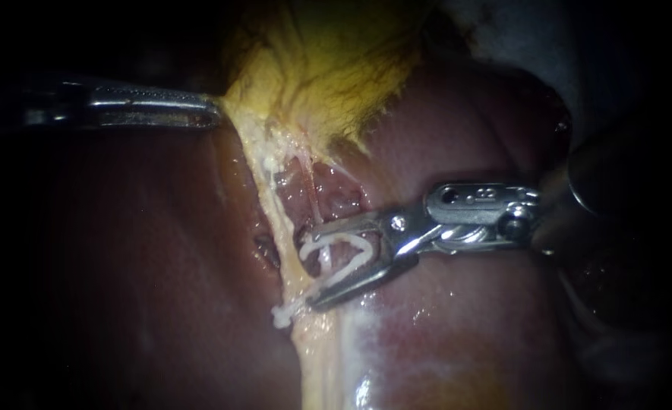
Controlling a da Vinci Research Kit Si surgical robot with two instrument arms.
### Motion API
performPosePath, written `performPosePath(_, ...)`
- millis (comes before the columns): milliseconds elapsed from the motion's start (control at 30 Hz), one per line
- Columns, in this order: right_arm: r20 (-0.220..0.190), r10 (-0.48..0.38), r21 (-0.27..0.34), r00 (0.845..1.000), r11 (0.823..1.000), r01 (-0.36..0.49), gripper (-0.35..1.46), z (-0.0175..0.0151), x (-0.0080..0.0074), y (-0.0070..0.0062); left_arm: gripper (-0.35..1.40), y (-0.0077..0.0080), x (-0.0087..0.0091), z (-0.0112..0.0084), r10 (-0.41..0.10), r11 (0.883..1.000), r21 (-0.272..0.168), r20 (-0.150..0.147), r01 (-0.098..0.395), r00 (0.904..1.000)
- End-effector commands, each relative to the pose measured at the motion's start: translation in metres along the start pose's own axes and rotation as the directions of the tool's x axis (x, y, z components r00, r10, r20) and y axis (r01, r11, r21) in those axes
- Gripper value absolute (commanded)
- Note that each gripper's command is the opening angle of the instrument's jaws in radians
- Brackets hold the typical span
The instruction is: Clipping second clip left tube
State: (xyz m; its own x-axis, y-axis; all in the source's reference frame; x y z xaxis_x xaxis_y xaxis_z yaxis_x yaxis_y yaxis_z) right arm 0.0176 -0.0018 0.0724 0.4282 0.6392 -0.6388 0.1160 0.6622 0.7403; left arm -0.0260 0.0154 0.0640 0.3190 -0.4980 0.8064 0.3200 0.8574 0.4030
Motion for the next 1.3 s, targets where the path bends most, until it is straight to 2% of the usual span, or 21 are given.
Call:
performPosePath(33, -0.002, 0.003, -0.001, 1.000, 1.000, -0.003, 0.56, 0.0001, -0.0003, 0.0003, -0.35, 0.0000, 0.0000, 0.0000, 0.000, 1.000, 0.000, 0.000, 0.000, 1.0000)
performPosePath(233, -0.022, 0.022, -0.002, 1.000, 1.000, -0.022, 0.56, 0.0009, -0.0013, 0.0015, -0.35, 0.0000, 0.0000, 0.0000, 0.000, 1.000, 0.000, 0.000, 0.000, 1.0000)
performPosePath(367, -0.055, 0.041, 0.022, 0.998, 0.999, -0.040, 0.56, 0.0019, -0.0009, 0.0017, -0.35, 0.0000, 0.0000, 0.0000, 0.000, 1.000, 0.000, 0.000, 0.000, 1.0000)
performPosePath(533, -0.075, 0.064, 0.078, 0.995, 0.995, -0.058, 0.56, 0.0031, -0.0003, 0.0016, -0.35, 0.0000, 0.0000, 0.0000, 0.000, 1.000, 0.000, 0.000, 0.000, 1.0000)
performPosePath(700, -0.089, 0.080, 0.156, 0.993, 0.986, -0.066, 0.56, 0.0041, 0.0001, 0.0012, -0.35, 0.0000, -0.0001, 0.0000, 0.000, 1.000, 0.000, 0.000, 0.000, 1.0000)
performPosePath(967, -0.114, 0.102, 0.253, 0.988, 0.965, -0.071, 0.55, 0.0048, 0.0005, -0.0010, -0.35, 0.0000, -0.0001, 0.0000, 0.000, 1.000, 0.000, 0.000, 0.000, 1.0000)
performPosePath(1167, -0.112, 0.104, 0.269, 0.988, 0.960, -0.070, 0.50, 0.0049, 0.0007, -0.0017, -0.35, 0.0000, -0.0001, 0.0000, 0.000, 1.000, 0.000, 0.000, 0.000, 1.0000)
performPosePath(1300, -0.112, 0.103, 0.270, 0.988, 0.960, -0.070, 0.32, 0.0047, 0.0006, -0.0016, -0.35, 0.0000, -0.0001, 0.0000, 0.000, 1.000, 0.000, 0.000, 0.000, 1.0000)
